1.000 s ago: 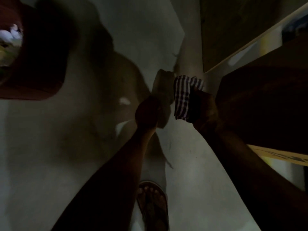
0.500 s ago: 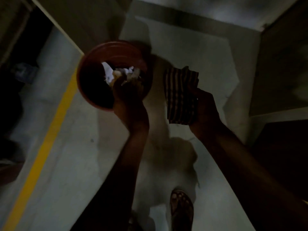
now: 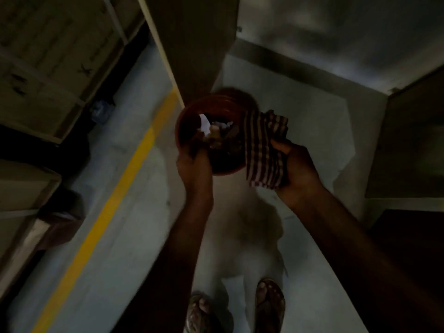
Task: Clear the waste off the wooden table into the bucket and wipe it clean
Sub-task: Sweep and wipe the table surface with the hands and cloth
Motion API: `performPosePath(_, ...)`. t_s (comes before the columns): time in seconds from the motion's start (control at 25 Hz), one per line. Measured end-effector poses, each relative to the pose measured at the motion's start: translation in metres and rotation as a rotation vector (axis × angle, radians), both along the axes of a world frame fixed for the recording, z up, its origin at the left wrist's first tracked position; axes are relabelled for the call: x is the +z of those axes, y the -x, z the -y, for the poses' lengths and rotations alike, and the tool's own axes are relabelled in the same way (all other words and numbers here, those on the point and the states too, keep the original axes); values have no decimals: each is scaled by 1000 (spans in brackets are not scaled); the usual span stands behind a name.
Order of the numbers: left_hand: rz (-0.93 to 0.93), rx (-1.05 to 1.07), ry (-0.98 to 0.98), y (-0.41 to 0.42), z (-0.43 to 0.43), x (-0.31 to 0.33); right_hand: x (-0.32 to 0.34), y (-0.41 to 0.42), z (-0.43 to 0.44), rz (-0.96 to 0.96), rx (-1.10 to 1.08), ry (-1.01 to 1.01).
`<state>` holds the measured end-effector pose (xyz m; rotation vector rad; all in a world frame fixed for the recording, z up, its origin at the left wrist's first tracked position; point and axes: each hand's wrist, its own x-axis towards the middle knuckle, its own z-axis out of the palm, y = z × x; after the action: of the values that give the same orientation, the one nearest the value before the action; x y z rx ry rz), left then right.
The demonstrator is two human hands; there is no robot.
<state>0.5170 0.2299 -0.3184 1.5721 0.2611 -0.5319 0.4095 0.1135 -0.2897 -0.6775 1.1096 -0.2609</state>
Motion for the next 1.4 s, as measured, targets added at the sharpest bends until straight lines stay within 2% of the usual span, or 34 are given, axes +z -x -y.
performPosePath(0.12,-68,-89,139,18,-5,86,66,-4,-22,4,104,92)
performPosePath(0.32,20,-187,276,-2,-10,225,226,-35,-33,35,172,317)
performPosePath(0.48,176,-210,308,-49,8,336,335,-70,-16,151,189,524)
performPosePath(0.64,409,-260,212,-109,40,406,388,-135,18,61,198,926)
performPosePath(0.76,456,-262,149,-131,50,409,382,-164,27,9,289,1201)
performPosePath(0.92,543,-242,26,-199,46,409,383,-238,20,-107,342,1229)
performPosePath(1.0,553,-230,-54,-247,37,397,369,-283,4,-291,399,1348)
performPosePath(1.08,540,-216,-144,-288,26,377,345,-327,-13,-517,553,1490)
performPosePath(1.16,557,-205,-235,-320,19,360,323,-363,-32,-580,697,1491)
performPosePath(1.28,544,-169,-269,-355,16,349,313,-399,-46,-598,701,1425)
performPosePath(1.4,479,-250,-238,-386,19,349,318,-401,-17,-754,758,1560)
